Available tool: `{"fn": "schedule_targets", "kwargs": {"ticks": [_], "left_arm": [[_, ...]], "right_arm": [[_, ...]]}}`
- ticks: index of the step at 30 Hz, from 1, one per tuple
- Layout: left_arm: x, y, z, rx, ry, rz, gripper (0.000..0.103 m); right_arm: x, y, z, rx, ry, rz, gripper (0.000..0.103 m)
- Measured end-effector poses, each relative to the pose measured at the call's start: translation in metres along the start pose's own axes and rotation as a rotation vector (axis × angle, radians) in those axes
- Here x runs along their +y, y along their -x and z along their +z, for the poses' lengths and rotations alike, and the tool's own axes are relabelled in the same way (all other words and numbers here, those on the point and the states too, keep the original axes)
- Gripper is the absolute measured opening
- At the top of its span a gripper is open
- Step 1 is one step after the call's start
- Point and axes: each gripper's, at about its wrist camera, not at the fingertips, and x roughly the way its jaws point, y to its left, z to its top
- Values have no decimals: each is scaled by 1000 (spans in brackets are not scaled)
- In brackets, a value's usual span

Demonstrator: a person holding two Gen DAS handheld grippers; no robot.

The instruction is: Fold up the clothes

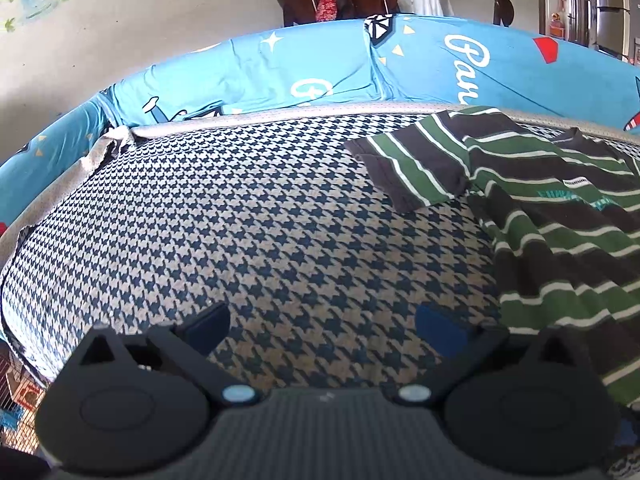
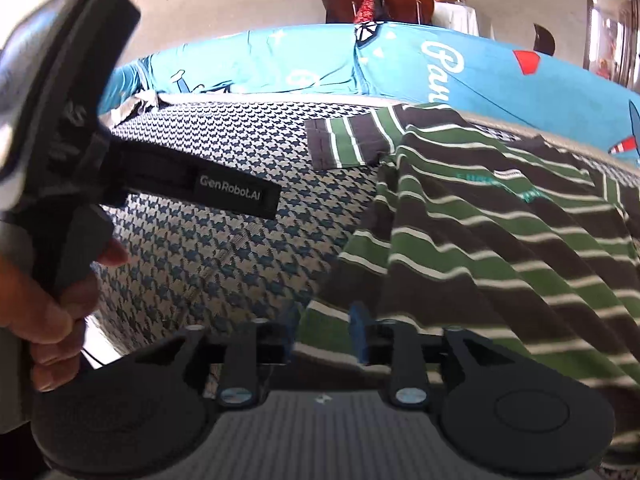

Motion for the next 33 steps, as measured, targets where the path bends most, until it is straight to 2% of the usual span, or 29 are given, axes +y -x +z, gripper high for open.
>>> {"fn": "schedule_targets", "kwargs": {"ticks": [8,10,12,13,16,20,25,27,33], "left_arm": [[11,5,0,-1,29,-15,103],[13,6,0,-3,34,-19,103],[16,7,0,-5,40,-20,103],[17,8,0,-7,44,-20,103],[22,10,2,-15,59,-10,103],[32,12,3,-34,87,25,103],[36,12,3,-30,91,48,103],[36,11,3,-26,84,50,103],[30,11,3,-24,71,34,103]], "right_arm": [[12,-30,0,34,59,-67,33],[12,-33,1,29,49,-87,26],[11,-35,3,29,41,-98,9],[11,-36,4,29,37,-101,9],[13,-30,9,-4,15,-34,8],[29,-16,17,-94,71,73,8],[28,-32,18,-18,50,131,9],[28,-33,14,3,57,189,10],[35,-15,1,3,124,242,10]]}}
